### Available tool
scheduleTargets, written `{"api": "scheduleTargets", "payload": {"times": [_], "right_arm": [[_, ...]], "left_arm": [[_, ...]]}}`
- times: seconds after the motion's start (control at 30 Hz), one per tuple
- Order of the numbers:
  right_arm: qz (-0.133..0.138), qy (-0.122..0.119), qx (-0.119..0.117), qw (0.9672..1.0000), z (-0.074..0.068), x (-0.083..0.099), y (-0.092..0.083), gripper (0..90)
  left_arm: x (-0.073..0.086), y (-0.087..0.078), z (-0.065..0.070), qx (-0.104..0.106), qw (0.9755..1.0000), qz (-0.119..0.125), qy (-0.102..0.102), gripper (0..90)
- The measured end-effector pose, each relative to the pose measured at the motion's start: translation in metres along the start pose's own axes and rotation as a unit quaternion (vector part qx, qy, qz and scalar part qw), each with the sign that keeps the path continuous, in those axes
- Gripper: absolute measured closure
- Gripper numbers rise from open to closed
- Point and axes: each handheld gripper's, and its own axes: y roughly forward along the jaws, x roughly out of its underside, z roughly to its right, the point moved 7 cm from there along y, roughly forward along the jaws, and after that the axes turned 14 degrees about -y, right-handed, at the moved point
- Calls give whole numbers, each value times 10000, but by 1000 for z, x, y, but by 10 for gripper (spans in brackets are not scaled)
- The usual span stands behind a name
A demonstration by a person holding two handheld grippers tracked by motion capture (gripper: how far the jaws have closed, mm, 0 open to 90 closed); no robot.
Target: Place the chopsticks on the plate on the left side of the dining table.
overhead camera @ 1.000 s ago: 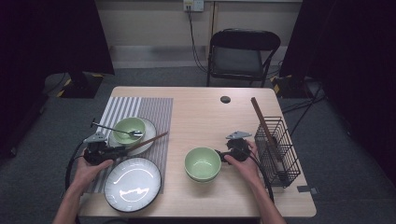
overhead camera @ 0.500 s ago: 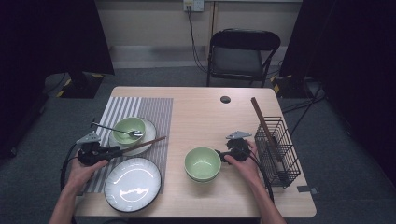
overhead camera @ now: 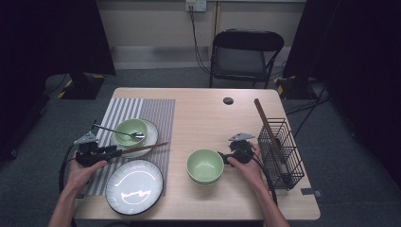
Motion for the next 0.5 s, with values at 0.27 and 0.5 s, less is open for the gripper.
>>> {"api": "scheduleTargets", "payload": {"times": [0.27, 0.5], "right_arm": [[-1, 0, 0, 10000, 0, 0, 0, 143], [-1, 0, 1, 10000, 0, 0, 0, 143]], "left_arm": [[-10, -8, 10, 41, 9998, 176, -128, 579], [-5, -8, 30, 525, 9986, -15, 18, 773]]}}
